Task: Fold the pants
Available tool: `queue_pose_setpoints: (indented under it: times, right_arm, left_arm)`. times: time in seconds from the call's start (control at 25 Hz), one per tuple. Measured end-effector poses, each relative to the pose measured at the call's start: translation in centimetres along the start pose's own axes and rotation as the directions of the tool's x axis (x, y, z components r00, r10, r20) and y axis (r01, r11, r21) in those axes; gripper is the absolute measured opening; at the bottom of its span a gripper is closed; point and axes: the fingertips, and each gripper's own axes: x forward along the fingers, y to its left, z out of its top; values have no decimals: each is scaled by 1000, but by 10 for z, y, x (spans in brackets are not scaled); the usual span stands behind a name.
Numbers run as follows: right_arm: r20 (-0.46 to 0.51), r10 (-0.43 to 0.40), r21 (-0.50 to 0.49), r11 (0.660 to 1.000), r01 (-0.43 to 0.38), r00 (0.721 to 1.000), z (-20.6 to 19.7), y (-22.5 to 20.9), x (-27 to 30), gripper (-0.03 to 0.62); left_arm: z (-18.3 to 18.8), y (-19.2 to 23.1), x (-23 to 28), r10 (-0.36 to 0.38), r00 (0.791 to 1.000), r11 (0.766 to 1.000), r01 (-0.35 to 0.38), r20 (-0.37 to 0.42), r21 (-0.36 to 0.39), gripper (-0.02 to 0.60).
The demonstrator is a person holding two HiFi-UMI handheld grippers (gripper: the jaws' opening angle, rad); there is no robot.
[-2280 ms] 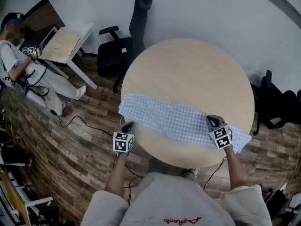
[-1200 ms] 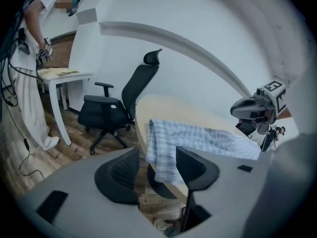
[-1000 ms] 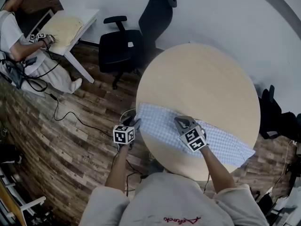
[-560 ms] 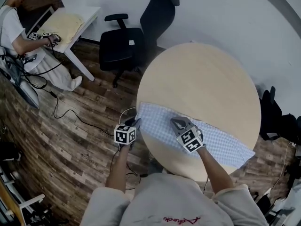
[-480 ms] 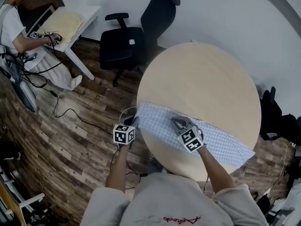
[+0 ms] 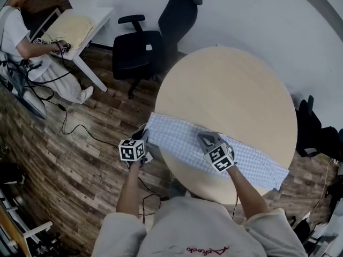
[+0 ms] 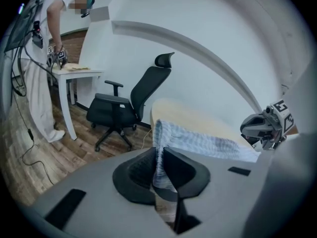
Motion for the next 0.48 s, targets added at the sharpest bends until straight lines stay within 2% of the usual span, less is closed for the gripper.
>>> queue_pose_setpoints:
  times: [0.12,0.2,0.48]
  right_arm:
    - [10,-8,-2,1000,8,1000,0,-3,-6,29]
    - [17,-16,2,1000,16,1000,-2,-8,-11,29]
    - [51,-60,31,998,58,997,-16,-19,-39,29]
  left_arm:
    - [4,6,-6,30,1000,1000,-30,6,8,71]
    - [14,-6,-9,27,999,998,-29,27,60,71]
    - [54,-106,-38,-77,986,967,37,150,254,72]
